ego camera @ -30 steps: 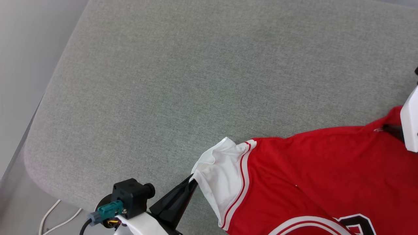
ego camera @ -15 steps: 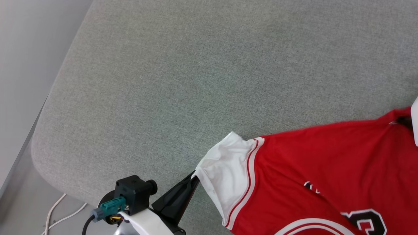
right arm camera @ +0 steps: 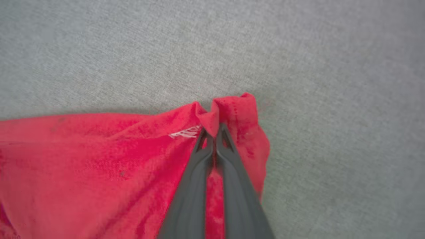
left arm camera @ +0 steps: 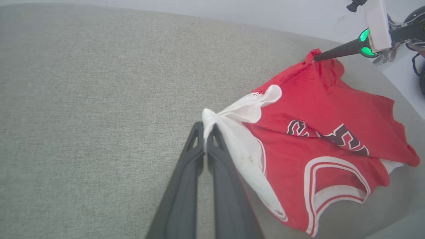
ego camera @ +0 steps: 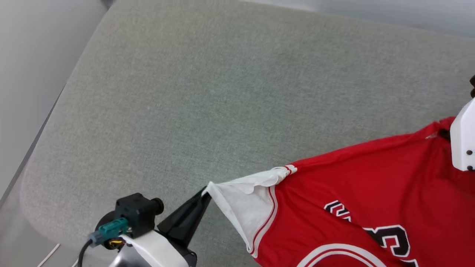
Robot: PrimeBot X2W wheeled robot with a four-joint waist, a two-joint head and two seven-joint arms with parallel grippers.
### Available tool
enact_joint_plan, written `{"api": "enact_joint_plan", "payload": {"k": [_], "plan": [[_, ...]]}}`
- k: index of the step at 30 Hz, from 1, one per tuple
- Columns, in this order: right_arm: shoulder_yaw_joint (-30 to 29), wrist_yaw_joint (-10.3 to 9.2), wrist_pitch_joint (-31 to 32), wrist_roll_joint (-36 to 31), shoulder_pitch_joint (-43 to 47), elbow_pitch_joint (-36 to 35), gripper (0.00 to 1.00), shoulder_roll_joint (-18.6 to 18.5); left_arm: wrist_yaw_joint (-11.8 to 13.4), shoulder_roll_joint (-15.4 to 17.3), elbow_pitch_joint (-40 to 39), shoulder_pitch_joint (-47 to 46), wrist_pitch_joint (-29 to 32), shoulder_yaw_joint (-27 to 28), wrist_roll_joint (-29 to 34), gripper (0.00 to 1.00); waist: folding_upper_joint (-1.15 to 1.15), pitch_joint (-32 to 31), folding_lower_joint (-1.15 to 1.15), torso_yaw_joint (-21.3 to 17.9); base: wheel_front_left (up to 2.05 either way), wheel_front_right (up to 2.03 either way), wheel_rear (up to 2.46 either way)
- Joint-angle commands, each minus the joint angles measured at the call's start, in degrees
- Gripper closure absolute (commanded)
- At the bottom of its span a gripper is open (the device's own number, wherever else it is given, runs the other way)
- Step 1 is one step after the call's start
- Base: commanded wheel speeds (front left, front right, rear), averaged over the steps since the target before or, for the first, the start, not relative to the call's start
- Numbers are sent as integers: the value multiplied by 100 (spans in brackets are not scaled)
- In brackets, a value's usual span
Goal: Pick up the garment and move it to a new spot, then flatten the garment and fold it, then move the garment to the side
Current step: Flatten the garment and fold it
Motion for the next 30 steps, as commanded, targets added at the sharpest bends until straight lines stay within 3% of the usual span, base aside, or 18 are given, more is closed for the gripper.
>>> {"api": "enact_joint_plan", "payload": {"k": [1,7,15,30], "plan": [[73,-6,-233,60,-120,25,100,-18,55,53,-33,-14,-34,87,8,100,0,-353,-1,-276,0,0,0],[213,-5,-833,344,8,-351,100,-233,231,270,-347,175,-184,392,45,100,0,-809,-1,-610,0,0,0],[-49,-5,-1089,866,269,-1330,100,-205,373,504,-929,-120,-119,719,200,100,0,-1318,-1,-1032,0,0,0],[-364,-5,-1469,815,71,-2915,100,287,474,743,-1365,-1892,154,1578,330,100,0,-1639,-1,-1875,0,0,0]]}}
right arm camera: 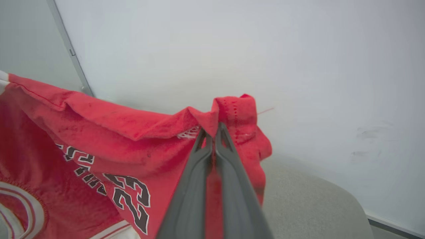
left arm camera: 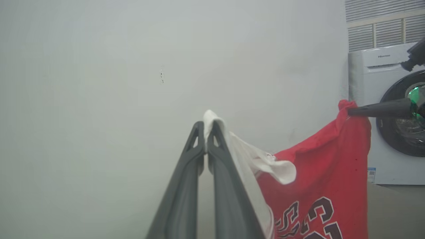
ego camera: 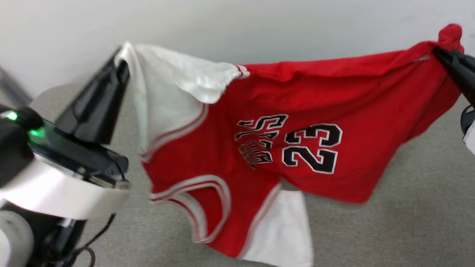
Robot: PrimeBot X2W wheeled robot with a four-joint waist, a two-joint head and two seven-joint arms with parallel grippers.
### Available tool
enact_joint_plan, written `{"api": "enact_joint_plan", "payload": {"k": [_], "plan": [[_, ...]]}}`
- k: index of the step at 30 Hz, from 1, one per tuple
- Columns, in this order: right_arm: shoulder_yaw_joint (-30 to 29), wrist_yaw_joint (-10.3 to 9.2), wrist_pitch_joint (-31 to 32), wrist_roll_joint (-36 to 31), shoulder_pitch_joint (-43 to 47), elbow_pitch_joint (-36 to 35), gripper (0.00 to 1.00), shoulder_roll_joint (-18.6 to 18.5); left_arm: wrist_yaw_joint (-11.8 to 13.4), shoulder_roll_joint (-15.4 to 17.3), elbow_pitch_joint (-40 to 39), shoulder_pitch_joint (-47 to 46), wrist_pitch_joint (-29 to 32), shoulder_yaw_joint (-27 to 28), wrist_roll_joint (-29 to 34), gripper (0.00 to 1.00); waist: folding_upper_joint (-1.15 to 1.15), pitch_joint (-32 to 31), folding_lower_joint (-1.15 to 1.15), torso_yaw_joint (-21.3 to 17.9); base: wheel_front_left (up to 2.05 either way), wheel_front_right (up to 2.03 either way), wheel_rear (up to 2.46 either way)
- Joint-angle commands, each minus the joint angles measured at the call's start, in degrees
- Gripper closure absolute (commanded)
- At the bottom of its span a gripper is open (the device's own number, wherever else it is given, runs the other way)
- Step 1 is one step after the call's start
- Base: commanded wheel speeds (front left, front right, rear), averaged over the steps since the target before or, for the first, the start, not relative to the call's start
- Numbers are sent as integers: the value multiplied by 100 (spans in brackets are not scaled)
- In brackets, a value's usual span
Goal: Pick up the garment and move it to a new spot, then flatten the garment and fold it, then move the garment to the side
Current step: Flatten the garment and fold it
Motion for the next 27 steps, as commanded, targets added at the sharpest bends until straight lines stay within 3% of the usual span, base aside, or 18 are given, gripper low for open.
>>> {"api": "enact_joint_plan", "payload": {"k": [1,12,20,23,27], "plan": [[-10,-4,-59,-33,-83,-97,100,54,35,7,-36,-203,30,79,29,100,0,-17,0,-133,0,0,0],[-26,-4,-473,-91,-633,-534,100,341,38,164,97,-1806,254,713,-121,100,0,255,0,-505,0,0,0],[-97,-4,-701,-283,-1226,-484,100,348,-208,360,530,-2929,375,882,-209,100,0,892,0,-618,0,0,0],[-77,-4,-800,-391,-1547,-338,100,264,-378,512,751,-3449,310,855,7,100,0,1209,0,-635,0,0,0],[-109,-4,-932,-543,-2198,-40,100,262,-548,476,999,-4195,357,654,144,100,0,1738,0,-631,0,0,0]]}}
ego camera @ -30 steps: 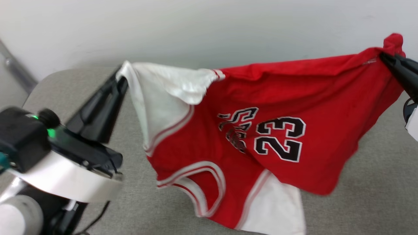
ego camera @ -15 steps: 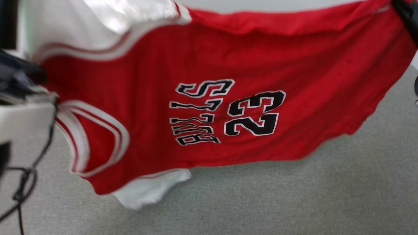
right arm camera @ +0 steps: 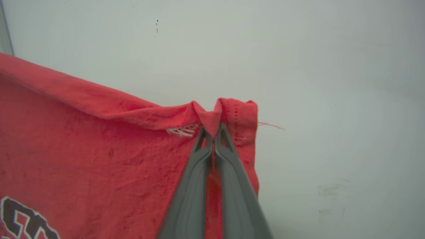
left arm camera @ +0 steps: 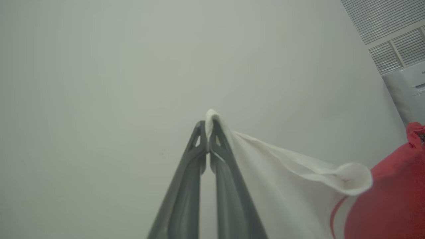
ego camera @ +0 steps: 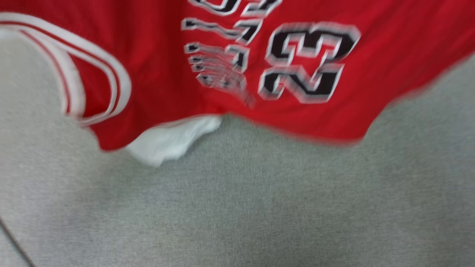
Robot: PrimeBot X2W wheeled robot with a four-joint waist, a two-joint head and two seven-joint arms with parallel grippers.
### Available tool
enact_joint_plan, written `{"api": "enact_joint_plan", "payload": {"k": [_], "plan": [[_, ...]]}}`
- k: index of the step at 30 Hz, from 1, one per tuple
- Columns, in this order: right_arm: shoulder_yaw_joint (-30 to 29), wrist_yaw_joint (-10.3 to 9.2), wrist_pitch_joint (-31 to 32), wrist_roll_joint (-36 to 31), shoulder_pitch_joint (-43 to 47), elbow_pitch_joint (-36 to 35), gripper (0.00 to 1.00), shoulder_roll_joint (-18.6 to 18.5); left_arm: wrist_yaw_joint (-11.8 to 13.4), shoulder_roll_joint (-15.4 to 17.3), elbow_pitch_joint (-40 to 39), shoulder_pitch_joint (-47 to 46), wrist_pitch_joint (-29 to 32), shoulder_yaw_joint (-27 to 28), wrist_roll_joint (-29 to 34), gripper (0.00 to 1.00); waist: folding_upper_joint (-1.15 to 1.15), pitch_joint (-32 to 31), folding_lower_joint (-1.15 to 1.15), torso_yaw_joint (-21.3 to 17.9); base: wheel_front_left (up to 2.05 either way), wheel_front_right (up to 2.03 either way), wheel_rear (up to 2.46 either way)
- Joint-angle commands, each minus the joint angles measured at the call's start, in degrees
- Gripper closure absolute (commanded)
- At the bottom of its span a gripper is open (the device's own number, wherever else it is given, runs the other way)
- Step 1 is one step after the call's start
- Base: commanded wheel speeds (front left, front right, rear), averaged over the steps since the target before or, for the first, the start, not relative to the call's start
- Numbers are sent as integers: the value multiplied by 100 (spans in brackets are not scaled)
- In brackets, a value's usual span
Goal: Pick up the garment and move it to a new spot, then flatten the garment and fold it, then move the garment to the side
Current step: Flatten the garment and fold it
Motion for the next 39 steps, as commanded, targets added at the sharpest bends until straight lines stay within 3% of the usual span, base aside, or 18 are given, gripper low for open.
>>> {"api": "enact_joint_plan", "payload": {"k": [1,12,22,30,39], "plan": [[11,-4,-55,-86,-309,123,100,16,-62,-43,128,-329,26,-63,48,100,0,511,0,-5,0,0,0],[278,-4,-1021,-902,-2664,1901,100,71,-680,-576,2295,-3089,-543,-595,553,100,0,1795,0,72,0,0,0],[355,-5,-2325,-1644,-4184,3903,100,418,-930,-1109,4523,-4661,-1463,-909,887,100,0,2361,0,181,0,0,0],[490,-5,-3115,-1755,-4030,4903,100,543,-1061,-1342,5473,-4084,-2233,-1191,818,100,0,2522,0,351,0,0,0],[887,-4,-3663,-1776,-2692,5276,100,481,-984,-1710,5214,-1762,-2682,-1534,616,100,0,2060,0,543,0,0,0]]}}
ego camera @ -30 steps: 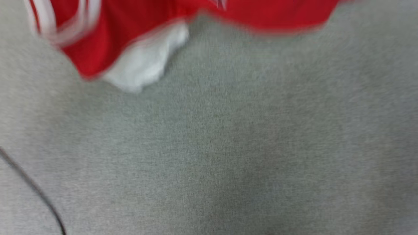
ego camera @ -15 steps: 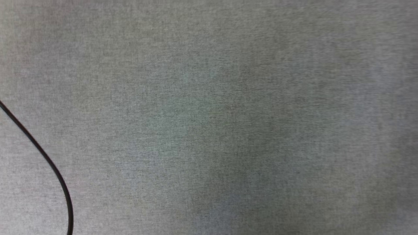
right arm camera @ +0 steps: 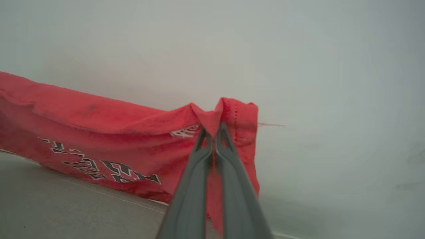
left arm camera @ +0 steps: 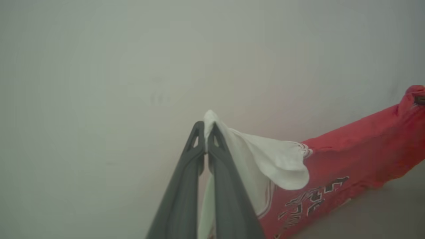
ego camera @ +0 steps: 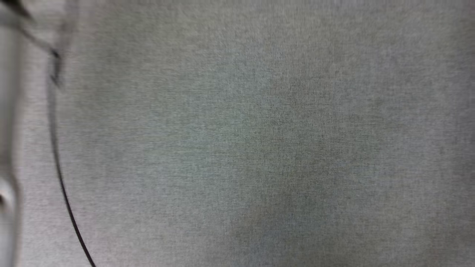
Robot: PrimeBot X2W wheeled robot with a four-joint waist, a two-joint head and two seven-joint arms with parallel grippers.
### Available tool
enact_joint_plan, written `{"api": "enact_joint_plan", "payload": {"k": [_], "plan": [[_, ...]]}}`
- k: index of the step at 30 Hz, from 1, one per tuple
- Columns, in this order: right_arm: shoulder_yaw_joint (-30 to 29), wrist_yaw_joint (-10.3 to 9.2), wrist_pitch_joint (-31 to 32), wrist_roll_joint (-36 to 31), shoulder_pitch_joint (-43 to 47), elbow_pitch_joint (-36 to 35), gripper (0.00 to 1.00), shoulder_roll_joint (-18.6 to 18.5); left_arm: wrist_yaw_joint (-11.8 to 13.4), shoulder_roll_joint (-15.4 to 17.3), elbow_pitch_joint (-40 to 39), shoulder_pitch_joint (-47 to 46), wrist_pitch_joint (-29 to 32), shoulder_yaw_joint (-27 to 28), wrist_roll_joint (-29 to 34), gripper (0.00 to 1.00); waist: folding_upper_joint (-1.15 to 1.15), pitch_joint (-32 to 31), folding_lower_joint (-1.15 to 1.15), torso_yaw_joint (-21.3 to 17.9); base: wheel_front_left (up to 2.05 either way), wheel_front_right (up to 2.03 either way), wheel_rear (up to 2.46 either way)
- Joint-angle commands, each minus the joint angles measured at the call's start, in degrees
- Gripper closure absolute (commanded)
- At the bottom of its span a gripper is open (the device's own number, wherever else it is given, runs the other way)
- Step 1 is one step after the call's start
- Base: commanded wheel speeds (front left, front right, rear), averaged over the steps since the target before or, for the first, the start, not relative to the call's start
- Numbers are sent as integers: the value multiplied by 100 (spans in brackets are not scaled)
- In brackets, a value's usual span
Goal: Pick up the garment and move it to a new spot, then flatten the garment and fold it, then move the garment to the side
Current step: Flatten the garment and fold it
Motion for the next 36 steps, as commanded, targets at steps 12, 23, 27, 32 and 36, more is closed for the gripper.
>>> {"api": "enact_joint_plan", "payload": {"k": [12,23,27,32,36], "plan": [[260,-4,-77,759,2424,19,100,-282,629,-50,-1233,3271,66,-255,-464,100,0,-1309,-1,177,0,0,0],[916,-5,114,1789,4235,-613,100,-654,1150,508,-2151,5933,333,-181,-1061,100,0,-2241,-1,176,0,0,0],[1137,-6,189,1975,4614,-800,100,-842,1296,752,-2489,6737,441,-175,-1210,100,0,-2466,-1,181,0,0,0],[1213,-6,420,2197,5111,-889,100,-1042,1371,947,-2905,7460,672,-341,-1333,100,0,-2746,-1,232,0,0,0],[1170,-6,598,2349,5589,-1030,100,-1221,1435,1052,-3233,7883,836,-447,-1422,100,0,-2980,-1,264,0,0,0]]}}
